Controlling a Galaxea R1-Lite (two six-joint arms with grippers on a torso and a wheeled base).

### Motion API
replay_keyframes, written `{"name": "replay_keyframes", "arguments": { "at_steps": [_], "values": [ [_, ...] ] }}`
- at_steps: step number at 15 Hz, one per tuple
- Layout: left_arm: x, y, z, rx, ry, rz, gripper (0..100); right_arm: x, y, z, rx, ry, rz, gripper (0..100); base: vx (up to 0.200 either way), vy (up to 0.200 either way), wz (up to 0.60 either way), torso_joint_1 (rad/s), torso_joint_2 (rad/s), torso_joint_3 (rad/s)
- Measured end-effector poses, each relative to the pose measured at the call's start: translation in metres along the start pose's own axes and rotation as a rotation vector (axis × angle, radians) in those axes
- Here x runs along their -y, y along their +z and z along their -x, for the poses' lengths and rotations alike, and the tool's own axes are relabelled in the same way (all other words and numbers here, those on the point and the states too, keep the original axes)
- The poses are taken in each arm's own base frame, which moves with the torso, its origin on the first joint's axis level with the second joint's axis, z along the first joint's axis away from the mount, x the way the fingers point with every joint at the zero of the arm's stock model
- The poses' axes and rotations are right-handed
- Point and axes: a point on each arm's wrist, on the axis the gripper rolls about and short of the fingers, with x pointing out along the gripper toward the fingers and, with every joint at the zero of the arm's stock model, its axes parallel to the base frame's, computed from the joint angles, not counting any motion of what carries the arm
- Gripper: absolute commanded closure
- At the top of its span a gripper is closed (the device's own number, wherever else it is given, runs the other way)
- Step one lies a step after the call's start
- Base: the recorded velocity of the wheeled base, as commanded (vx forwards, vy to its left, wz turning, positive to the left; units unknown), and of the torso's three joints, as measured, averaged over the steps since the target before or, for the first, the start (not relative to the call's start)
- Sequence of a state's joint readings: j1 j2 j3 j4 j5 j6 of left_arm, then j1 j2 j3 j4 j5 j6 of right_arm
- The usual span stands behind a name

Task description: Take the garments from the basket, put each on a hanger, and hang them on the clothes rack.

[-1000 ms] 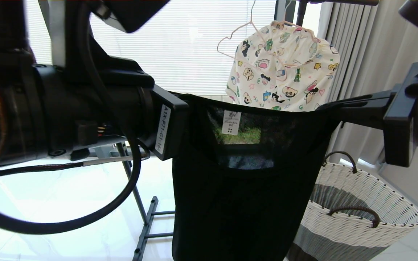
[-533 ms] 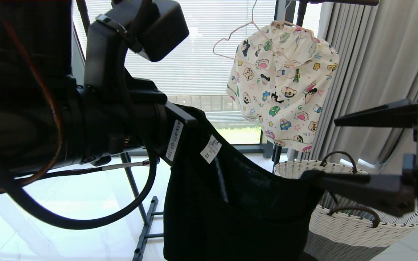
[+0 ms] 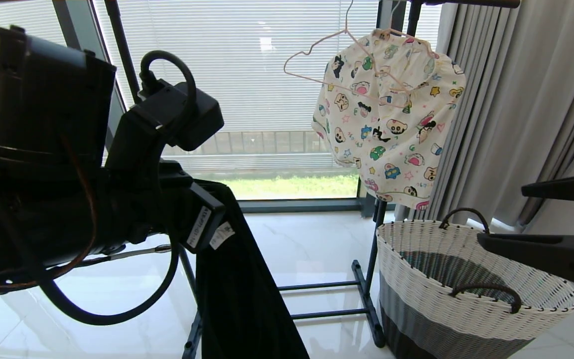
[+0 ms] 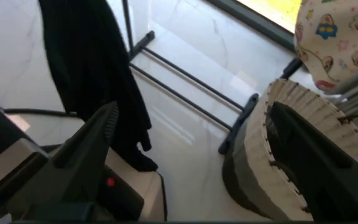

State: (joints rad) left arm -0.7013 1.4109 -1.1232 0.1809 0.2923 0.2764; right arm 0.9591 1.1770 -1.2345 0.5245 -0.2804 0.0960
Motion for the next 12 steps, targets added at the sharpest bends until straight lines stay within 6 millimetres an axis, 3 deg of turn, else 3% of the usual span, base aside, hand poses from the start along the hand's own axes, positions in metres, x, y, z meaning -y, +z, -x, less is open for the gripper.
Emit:
{"name": "replay_keyframes", "arguments": {
  "at_steps": [3,7,12],
  "values": [
    [-0.027,-0.033,0.007,-0.087,0.109,0.043,100,0.031,-0.015,-0.006,0.006,-0.240,-0.085,0,0.000,0.000,0.00,0.000,0.00,0.000],
    [-0.067,-0.086,0.039,-0.199,0.331,0.181,100,0.058,-0.049,-0.007,-0.043,-0.527,-0.066,0,0.000,0.000,0.00,0.000,0.00,0.000],
    [-0.069,-0.110,0.060,-0.229,0.416,0.235,100,0.061,-0.051,-0.005,0.004,-0.552,-0.071,0,0.000,0.000,0.00,0.036,-0.13,-0.089]
  ]
}}
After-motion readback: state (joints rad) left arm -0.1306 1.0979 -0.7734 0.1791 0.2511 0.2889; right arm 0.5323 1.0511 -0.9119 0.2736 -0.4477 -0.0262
